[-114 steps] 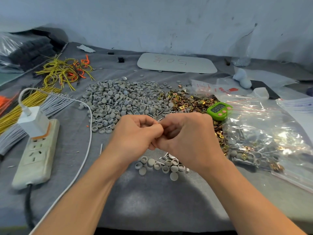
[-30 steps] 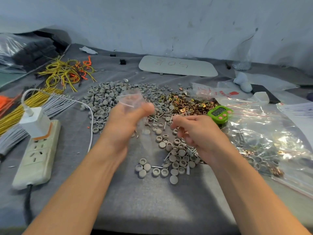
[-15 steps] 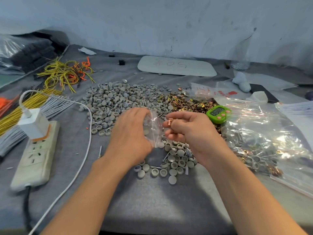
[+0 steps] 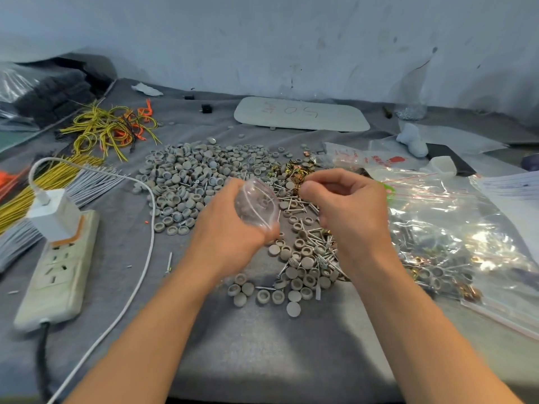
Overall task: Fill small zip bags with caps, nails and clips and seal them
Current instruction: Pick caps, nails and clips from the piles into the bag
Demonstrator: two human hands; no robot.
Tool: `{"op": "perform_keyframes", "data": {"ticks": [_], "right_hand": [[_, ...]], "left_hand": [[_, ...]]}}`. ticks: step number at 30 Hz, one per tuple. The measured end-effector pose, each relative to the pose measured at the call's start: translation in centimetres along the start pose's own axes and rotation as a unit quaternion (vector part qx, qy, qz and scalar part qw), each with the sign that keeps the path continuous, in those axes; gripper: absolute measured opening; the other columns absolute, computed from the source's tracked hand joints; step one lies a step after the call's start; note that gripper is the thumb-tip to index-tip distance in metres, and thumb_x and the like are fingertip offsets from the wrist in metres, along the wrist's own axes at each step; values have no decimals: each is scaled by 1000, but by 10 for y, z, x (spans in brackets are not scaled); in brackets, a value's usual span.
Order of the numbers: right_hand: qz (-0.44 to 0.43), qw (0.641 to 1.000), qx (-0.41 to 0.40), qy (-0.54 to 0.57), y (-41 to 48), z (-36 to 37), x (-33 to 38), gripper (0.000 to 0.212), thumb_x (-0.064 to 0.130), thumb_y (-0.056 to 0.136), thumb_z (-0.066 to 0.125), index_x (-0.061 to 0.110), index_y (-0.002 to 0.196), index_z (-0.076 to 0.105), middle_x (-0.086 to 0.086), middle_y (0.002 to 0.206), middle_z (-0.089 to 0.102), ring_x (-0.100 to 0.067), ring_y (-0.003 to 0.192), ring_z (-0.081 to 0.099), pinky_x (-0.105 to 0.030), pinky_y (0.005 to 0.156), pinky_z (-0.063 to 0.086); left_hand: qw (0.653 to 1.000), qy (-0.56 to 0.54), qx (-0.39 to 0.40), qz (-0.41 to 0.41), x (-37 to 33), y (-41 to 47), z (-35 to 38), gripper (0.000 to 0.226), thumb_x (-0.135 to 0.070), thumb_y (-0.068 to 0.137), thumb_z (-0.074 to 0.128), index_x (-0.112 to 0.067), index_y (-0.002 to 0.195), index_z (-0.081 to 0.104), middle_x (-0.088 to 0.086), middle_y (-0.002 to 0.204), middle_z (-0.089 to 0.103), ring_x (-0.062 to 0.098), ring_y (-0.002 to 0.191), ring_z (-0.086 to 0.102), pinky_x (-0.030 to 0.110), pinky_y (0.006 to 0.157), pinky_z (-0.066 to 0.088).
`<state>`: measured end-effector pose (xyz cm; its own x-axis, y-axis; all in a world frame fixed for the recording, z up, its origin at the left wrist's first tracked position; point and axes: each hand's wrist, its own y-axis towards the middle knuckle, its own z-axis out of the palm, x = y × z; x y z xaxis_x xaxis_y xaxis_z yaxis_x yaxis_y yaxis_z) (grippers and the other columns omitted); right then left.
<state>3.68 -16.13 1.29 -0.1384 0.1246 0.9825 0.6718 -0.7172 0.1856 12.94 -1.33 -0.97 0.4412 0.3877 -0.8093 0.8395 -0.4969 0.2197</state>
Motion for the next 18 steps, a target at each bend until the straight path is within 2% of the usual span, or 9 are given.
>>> {"op": "perform_keyframes", "data": {"ticks": [2, 4, 5, 6, 8, 10, 12, 15, 18], "right_hand": [[37, 998, -44, -9, 8, -13, -2, 21, 5, 77, 84, 26, 76, 82, 3, 72, 76, -5, 53, 62, -21, 52, 50], [60, 991, -61, -106, 15, -26, -6, 22, 5, 79, 82, 26, 74, 81, 7, 70, 76, -9, 58, 67, -26, 58, 56], [62, 981, -55, -176, 19, -31, -10, 23, 5, 82, 80, 26, 73, 80, 9, 70, 76, -9, 63, 70, -25, 59, 58], [59, 966, -41, -247, 21, -36, -13, 26, 5, 85, 77, 27, 74, 80, 11, 70, 75, -7, 67, 71, -19, 58, 55], [54, 930, 2, -364, 24, -44, -19, 30, 1, 89, 70, 29, 84, 80, 14, 81, 75, -3, 77, 69, -12, 58, 47], [69, 898, 54, -431, 25, -49, -23, 39, -5, 88, 63, 29, 97, 79, 9, 94, 75, -9, 89, 69, -18, 69, 48], [77, 872, 102, -473, 23, -49, -26, 40, -4, 87, 63, 30, 102, 79, 8, 99, 75, -12, 92, 68, -19, 73, 48], [58, 852, 130, -503, 21, -50, -26, 26, 10, 91, 71, 35, 96, 78, 9, 93, 73, 0, 73, 61, -3, 48, 36], [45, 850, 138, -507, 22, -51, -22, 22, 17, 90, 76, 38, 85, 74, 14, 83, 71, 2, 68, 59, -7, 42, 35]], "left_hand": [[989, -136, -43, -31, -2, 5, -5, 40, -31, 71, 90, -40, 97, 62, -22, 94, 71, -2, 79, 68, 17, 61, 51], [960, -229, -156, -33, -3, 10, -13, 38, -28, 69, 89, -34, 96, 62, -18, 88, 71, -2, 75, 66, 21, 64, 53], [948, -227, -220, -27, -3, 11, -18, 41, -31, 66, 87, -32, 98, 61, -14, 88, 69, 1, 77, 66, 27, 67, 55], [942, -184, -280, -11, -2, 11, -22, 44, -34, 65, 85, -31, 101, 59, -13, 93, 67, 6, 82, 66, 34, 73, 57], [934, 21, -348, 74, 2, 9, -25, 47, -29, 70, 82, -25, 110, 57, -5, 107, 63, 18, 98, 61, 41, 87, 52], [911, 215, -321, 146, 6, 7, -20, 46, -15, 73, 77, -16, 115, 58, 7, 118, 61, 29, 111, 54, 40, 99, 43], [921, 294, -218, 135, 11, 8, -12, 48, -7, 72, 77, -12, 117, 58, 9, 122, 59, 31, 117, 50, 41, 106, 38], [934, 336, -91, 81, 18, 6, -4, 57, -15, 75, 81, -15, 126, 55, 3, 131, 55, 26, 125, 46, 41, 114, 32], [940, 324, -80, 63, 25, 5, -3, 61, -31, 79, 83, -18, 131, 54, 0, 131, 56, 23, 124, 47, 38, 113, 31]]}}
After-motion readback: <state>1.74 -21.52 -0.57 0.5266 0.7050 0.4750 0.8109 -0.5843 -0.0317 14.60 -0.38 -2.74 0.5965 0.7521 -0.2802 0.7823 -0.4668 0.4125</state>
